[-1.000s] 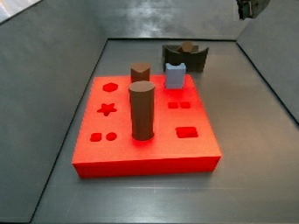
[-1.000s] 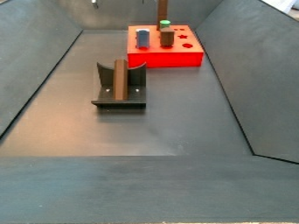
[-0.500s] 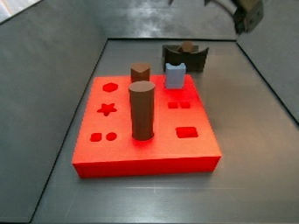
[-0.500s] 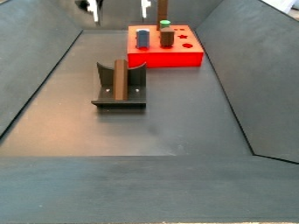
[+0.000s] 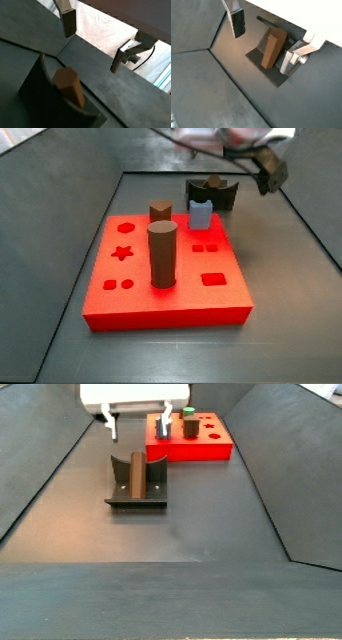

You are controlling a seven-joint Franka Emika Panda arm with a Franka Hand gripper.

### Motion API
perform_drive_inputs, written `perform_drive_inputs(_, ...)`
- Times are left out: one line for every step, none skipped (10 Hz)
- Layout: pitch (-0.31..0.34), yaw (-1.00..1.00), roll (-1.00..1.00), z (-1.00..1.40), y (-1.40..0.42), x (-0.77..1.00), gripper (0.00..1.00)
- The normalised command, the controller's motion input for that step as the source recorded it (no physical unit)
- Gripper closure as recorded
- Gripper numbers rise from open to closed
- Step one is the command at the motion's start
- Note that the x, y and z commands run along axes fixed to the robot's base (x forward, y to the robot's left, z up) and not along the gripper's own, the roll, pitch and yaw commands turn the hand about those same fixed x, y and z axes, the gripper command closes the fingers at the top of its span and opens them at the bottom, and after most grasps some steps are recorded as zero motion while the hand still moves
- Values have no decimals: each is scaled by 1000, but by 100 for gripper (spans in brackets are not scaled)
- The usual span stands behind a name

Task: Pick up the hexagon object. Move up. Place the hexagon object on the fixture. Regrasp the hexagon object. Move to above the board. Insert the hexagon object.
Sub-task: Regrasp the hexagon object, then move to above the board.

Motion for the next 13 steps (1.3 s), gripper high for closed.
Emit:
perform_drive_inputs(-22,-7,56,-1000,22,125,0)
perform_drive_inputs(-2,-5,57,-1000,13,138,0)
perform_drive_inputs(9,4,57,-903,6,127,0)
perform_drive_inputs(14,13,58,-770,0,109,0)
perform_drive_inputs(16,23,58,-637,-5,95,0)
perform_drive_inputs(17,38,58,-458,-7,89,0)
perform_drive_inputs(16,46,59,-328,-8,87,0)
perform_drive_inputs(26,54,55,-222,-19,60,0)
perform_drive_inputs(14,53,64,-171,-43,24,0)
perform_drive_inputs(13,55,64,-170,-44,25,0)
perform_drive_inputs(13,55,64,-170,-44,25,0)
perform_drive_inputs(0,0,0,0,0,0,100)
perform_drive_inputs(-16,-266,-104,1000,1,-191,100)
